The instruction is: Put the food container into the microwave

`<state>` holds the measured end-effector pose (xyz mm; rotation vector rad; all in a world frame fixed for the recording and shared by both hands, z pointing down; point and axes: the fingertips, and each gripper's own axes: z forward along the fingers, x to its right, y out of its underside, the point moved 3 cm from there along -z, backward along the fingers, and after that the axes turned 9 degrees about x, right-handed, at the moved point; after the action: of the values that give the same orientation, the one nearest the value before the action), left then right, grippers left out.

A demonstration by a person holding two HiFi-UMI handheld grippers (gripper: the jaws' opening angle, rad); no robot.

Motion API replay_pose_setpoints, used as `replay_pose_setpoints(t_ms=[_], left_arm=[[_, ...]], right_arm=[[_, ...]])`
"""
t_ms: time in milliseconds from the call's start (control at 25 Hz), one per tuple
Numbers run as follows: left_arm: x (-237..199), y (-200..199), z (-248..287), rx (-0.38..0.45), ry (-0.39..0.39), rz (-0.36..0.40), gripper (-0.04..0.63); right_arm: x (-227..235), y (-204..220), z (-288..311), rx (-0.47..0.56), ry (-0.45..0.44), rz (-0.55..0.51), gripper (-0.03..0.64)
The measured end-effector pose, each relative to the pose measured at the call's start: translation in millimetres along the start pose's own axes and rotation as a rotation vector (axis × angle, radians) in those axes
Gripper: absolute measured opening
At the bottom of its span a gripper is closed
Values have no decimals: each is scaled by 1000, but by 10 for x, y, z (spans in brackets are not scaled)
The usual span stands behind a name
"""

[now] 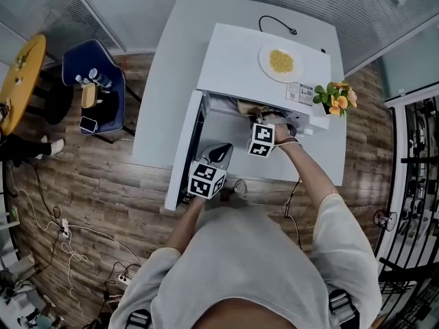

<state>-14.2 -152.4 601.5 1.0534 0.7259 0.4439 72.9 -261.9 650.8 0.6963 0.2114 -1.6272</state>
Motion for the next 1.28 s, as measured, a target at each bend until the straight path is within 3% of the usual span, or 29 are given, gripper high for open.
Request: replay_pose_setpoints(t_ms=[1280], left_arm=[[-139, 14, -49, -20, -24, -7, 11]], right_arm=[[331, 15, 444, -29, 80, 11, 23]])
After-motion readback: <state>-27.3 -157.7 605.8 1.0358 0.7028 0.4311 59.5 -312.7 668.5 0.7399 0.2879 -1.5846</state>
